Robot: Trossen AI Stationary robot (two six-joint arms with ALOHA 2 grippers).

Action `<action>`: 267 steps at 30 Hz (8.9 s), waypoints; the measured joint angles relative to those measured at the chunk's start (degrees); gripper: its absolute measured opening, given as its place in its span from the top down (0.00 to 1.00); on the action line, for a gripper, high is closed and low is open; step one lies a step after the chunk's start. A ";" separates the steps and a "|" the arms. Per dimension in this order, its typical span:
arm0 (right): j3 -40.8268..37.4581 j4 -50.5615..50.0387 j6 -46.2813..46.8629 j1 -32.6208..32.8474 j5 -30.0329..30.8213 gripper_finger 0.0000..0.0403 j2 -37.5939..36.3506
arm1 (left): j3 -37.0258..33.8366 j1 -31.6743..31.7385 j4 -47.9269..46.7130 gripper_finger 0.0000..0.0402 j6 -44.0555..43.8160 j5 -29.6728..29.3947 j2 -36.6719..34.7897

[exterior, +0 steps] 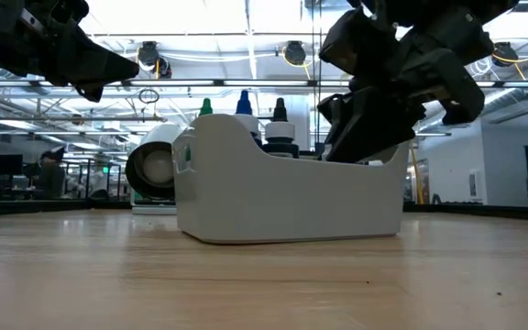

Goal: Pick & Place food coloring
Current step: Put the small blue food coloring bottle into the gray bin, then adjust the gray bin on the table, then return to Home Position

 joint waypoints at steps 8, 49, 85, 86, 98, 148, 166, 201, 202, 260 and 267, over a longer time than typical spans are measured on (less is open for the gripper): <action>-0.24 -1.25 -0.71 0.00 0.23 0.87 0.27 | 0.00 -0.01 -0.01 0.95 -0.24 0.00 0.00; -5.71 -33.57 14.63 3.23 24.35 1.00 -31.69 | 13.95 -16.71 2.95 1.00 -22.05 -7.20 38.44; -25.29 -0.35 19.01 -1.77 9.50 1.00 -25.39 | 39.19 -5.33 -15.61 1.00 -43.23 -10.35 63.70; -25.33 -0.29 19.25 -1.58 9.17 1.00 -24.73 | 39.19 -4.81 -16.04 1.00 -43.20 -10.09 63.70; -25.37 5.34 21.87 3.64 9.03 1.00 -17.34 | 39.17 1.58 -16.16 0.99 -39.56 -6.98 63.70; -25.09 2.73 19.10 6.67 9.47 1.00 -24.80 | 39.28 -0.54 -33.20 0.99 -34.31 -3.03 53.37; -25.42 -4.74 -2.56 -3.40 6.58 1.00 -61.53 | 37.81 4.05 -38.65 0.99 13.80 0.19 18.25; -44.29 -0.65 -0.56 -11.72 0.20 1.00 -94.86 | -8.55 7.89 -20.31 1.00 21.42 9.95 -39.99; -45.55 0.03 -0.68 -11.72 0.11 1.00 -94.75 | -9.12 8.28 -20.75 1.00 21.60 10.28 -40.89; -49.78 1.46 5.35 -11.72 0.22 1.00 -94.55 | -9.44 18.23 -24.09 0.94 13.30 19.50 -40.50; -49.78 1.46 5.35 -11.72 0.22 1.00 -94.55 | -9.42 18.23 -24.07 0.94 13.25 19.50 -40.49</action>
